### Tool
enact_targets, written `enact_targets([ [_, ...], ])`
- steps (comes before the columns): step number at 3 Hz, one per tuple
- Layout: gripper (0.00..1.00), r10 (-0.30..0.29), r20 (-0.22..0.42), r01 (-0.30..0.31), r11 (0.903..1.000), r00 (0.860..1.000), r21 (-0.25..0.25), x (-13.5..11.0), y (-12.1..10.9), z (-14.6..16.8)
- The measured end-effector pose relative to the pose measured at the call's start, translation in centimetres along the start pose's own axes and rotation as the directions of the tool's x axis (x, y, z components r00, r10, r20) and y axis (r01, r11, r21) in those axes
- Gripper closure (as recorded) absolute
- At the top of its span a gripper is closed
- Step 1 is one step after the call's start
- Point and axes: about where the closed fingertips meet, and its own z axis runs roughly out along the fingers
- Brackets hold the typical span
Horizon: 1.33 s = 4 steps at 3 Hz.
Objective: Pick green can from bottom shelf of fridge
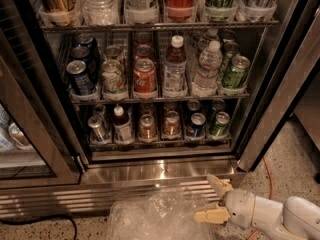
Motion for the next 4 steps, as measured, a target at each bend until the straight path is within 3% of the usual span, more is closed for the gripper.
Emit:
enact_targets([
  [1,0.0,-0.004,0.07,-0.002,0.996,0.998,0.09,-0.3,-0.6,-0.3],
  [2,0.0,0.039,0.25,-0.096,0.9711,0.967,0.219,0.4,-0.8,-0.4],
  [3,0.0,0.017,0.324,-0.118,0.9486,0.946,0.294,0.0,-1.9,-1.3],
  [4,0.0,0.017,0.324,-0.118,0.9486,0.946,0.294,0.0,-1.9,-1.3],
])
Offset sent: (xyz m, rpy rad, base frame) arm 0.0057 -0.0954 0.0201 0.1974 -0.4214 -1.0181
